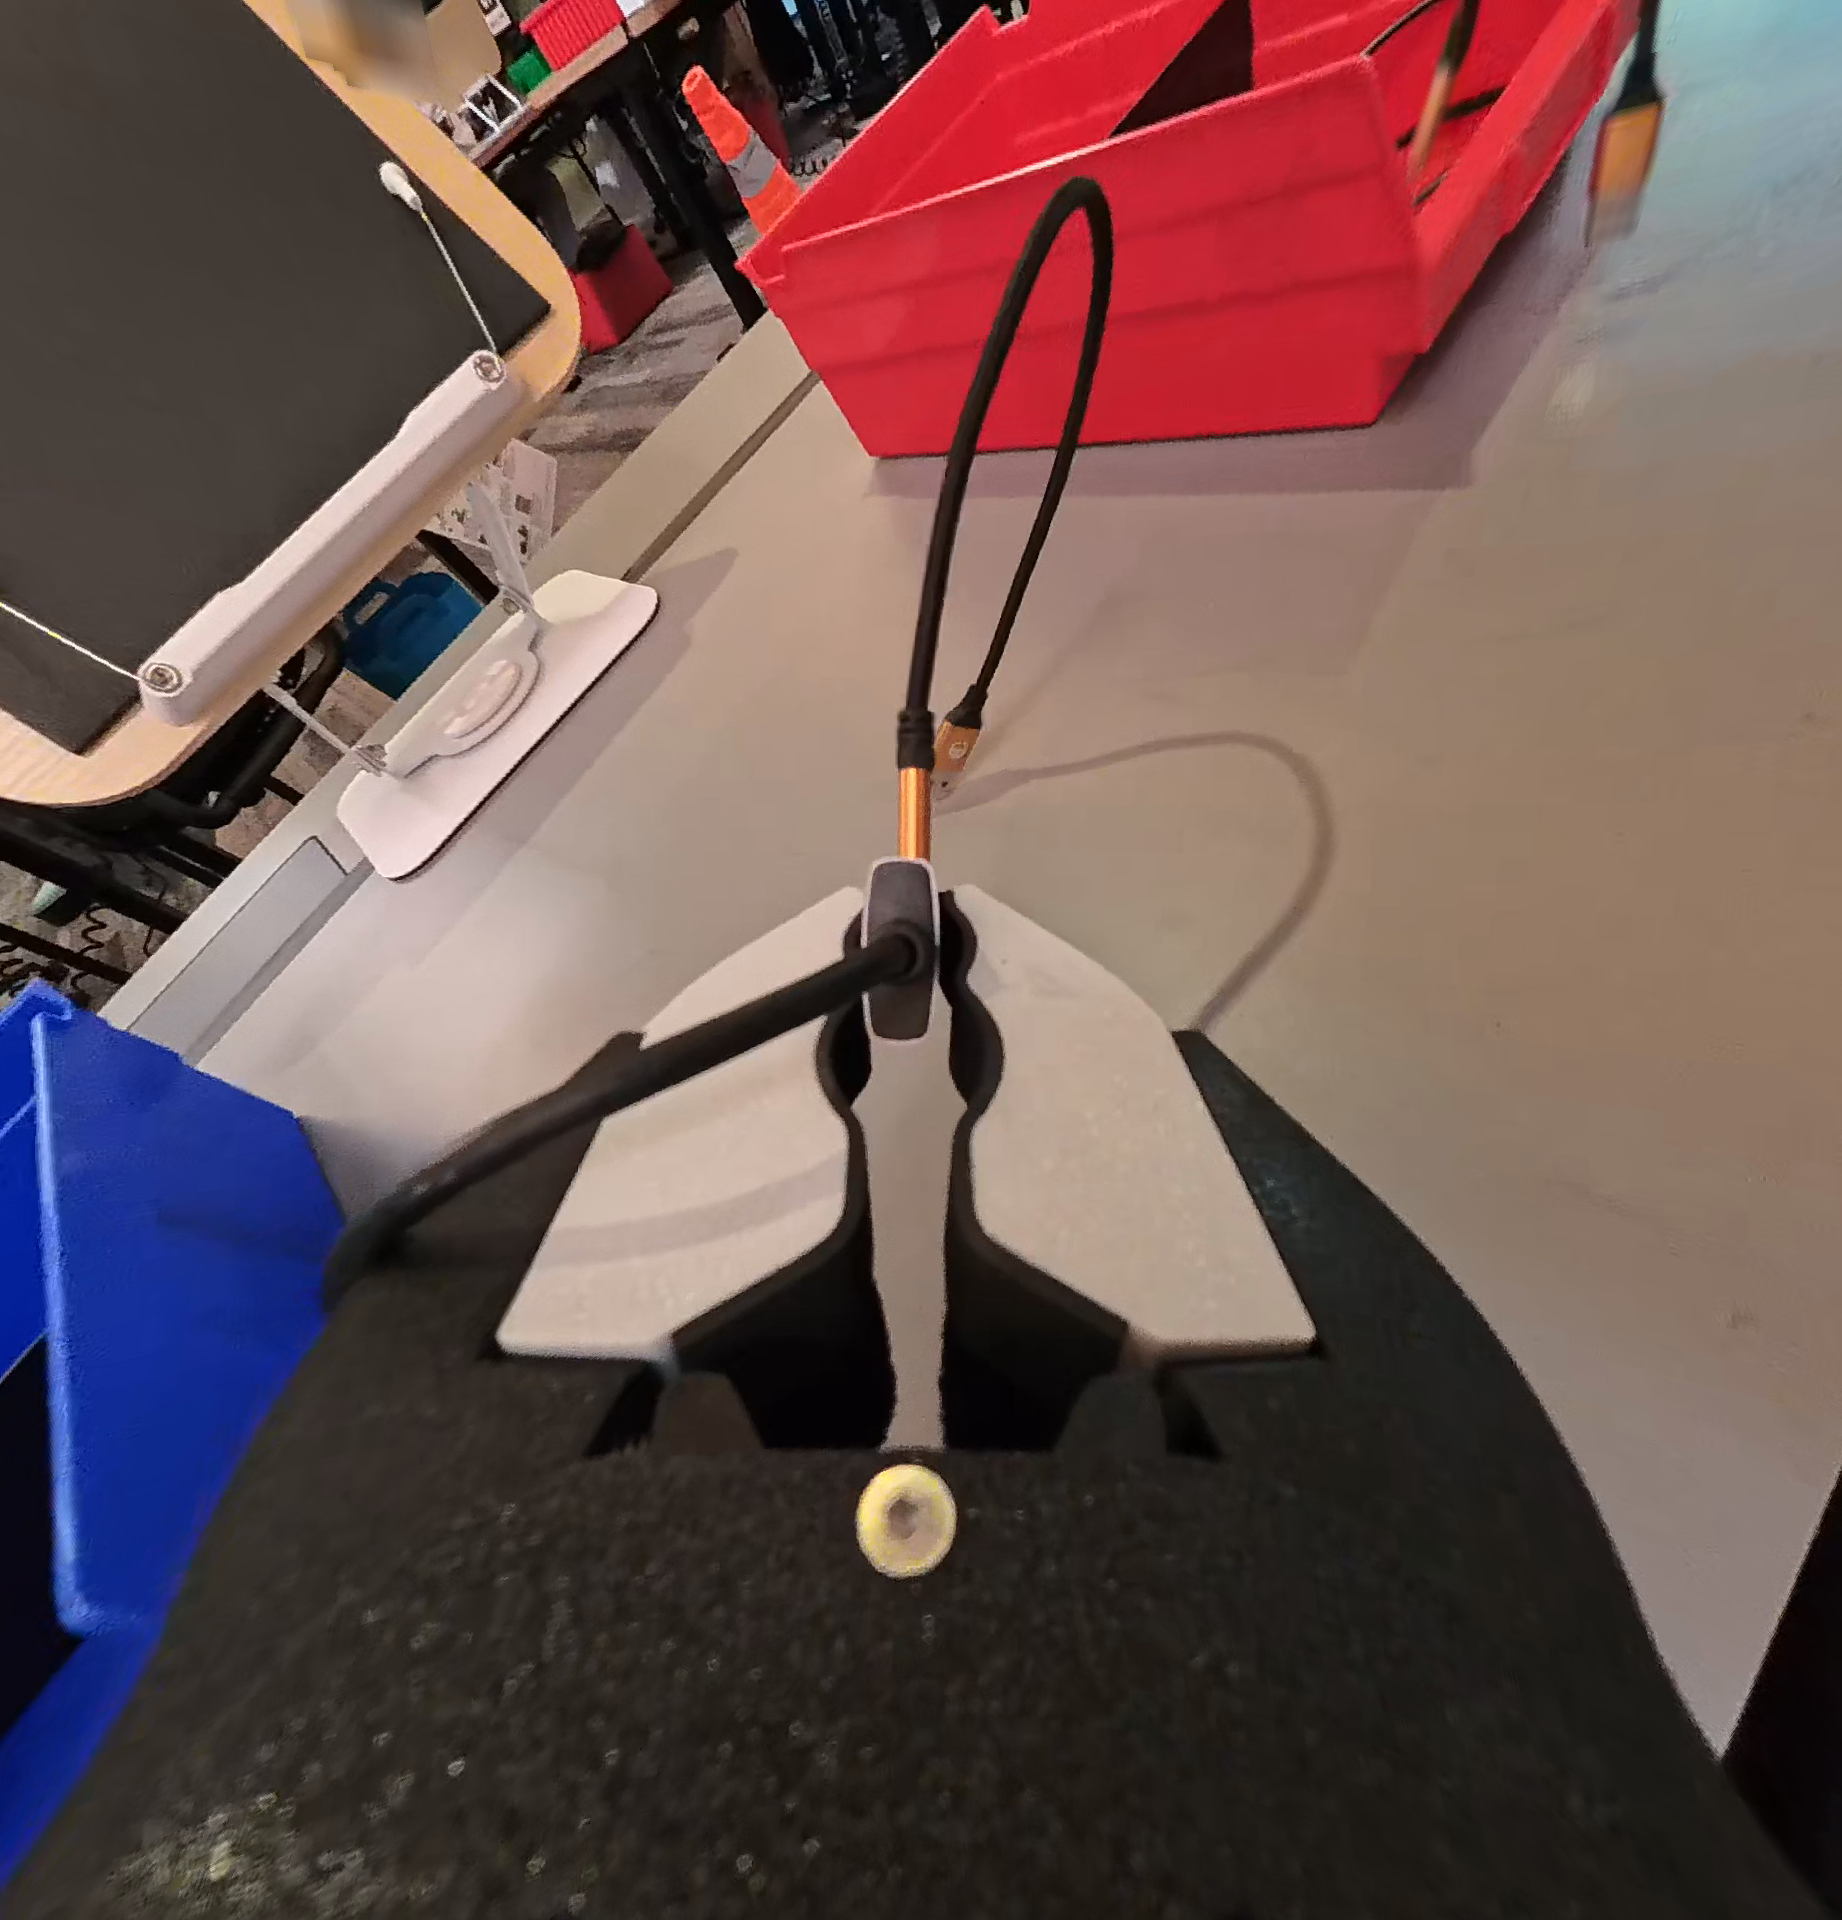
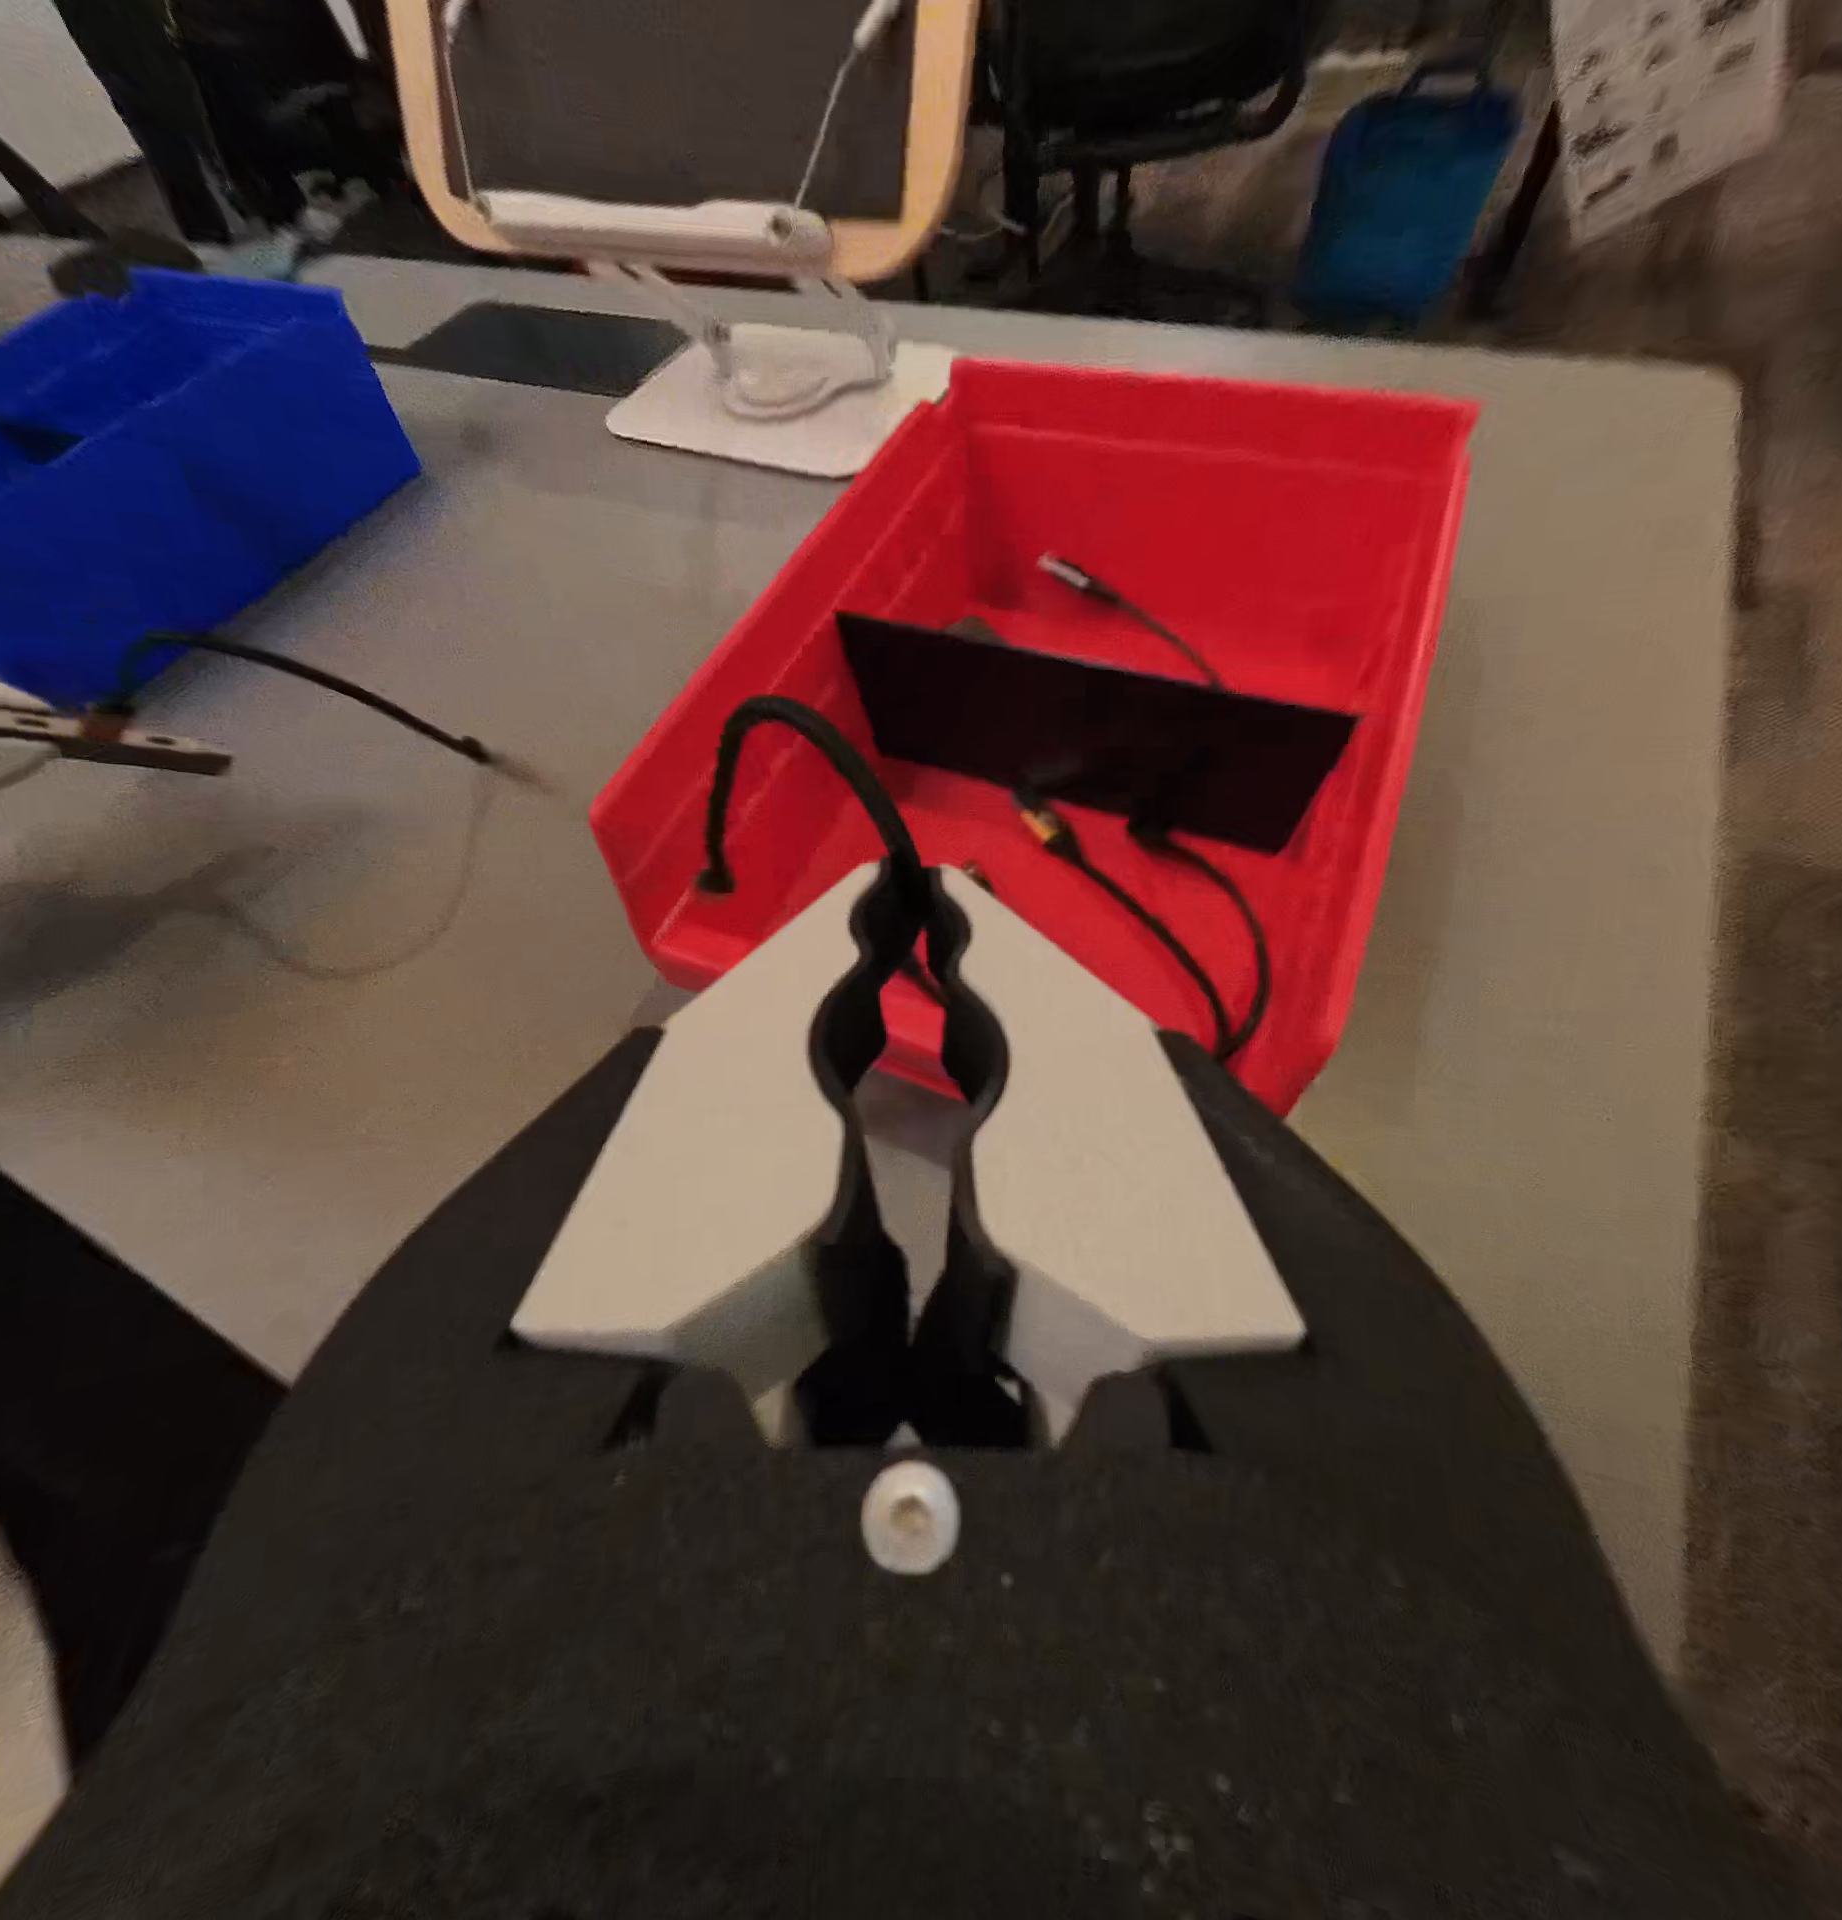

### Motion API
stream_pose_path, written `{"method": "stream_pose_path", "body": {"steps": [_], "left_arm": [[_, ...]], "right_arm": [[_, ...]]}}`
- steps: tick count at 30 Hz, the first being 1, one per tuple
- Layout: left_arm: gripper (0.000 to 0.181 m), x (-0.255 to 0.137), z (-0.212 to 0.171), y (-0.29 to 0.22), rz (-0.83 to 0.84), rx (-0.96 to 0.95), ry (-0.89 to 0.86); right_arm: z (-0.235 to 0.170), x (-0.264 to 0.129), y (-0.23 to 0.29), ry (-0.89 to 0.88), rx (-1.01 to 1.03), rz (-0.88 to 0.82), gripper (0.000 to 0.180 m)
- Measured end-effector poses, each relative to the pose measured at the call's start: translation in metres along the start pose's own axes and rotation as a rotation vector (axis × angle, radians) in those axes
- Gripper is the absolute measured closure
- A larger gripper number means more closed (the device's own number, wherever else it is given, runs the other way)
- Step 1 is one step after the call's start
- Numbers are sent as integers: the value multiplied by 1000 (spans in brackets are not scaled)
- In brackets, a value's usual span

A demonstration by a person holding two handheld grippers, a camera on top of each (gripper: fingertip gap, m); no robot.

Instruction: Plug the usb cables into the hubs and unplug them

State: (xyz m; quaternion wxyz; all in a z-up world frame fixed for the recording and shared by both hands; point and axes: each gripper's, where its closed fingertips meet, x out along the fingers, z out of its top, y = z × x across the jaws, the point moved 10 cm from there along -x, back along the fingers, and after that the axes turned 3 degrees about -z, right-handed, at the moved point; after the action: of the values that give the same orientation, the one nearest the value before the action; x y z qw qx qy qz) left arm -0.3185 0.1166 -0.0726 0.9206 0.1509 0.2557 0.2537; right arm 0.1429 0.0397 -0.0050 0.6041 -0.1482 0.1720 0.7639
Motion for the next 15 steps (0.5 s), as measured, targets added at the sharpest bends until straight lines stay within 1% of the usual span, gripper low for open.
{"method": "stream_pose_path", "body": {"steps": [4,6,8,9,11,14,15], "left_arm": [[171,-1,1,-2,-1,13,-1],[171,-2,3,-1,7,21,-5],[171,-3,3,-1,9,18,-9],[171,-3,3,-1,9,17,-10],[171,-5,4,-1,12,20,-11],[171,-6,5,-1,15,27,-9],[171,-6,5,-1,17,28,-9]], "right_arm": [[59,-13,17,-13,-359,-246,178],[77,-7,23,44,-520,-352,177],[84,9,22,111,-674,-461,177],[83,20,22,146,-728,-489,177],[73,45,22,216,-811,-493,178],[38,84,25,415,-834,-405,176],[28,95,31,429,-825,-361,176]]}}
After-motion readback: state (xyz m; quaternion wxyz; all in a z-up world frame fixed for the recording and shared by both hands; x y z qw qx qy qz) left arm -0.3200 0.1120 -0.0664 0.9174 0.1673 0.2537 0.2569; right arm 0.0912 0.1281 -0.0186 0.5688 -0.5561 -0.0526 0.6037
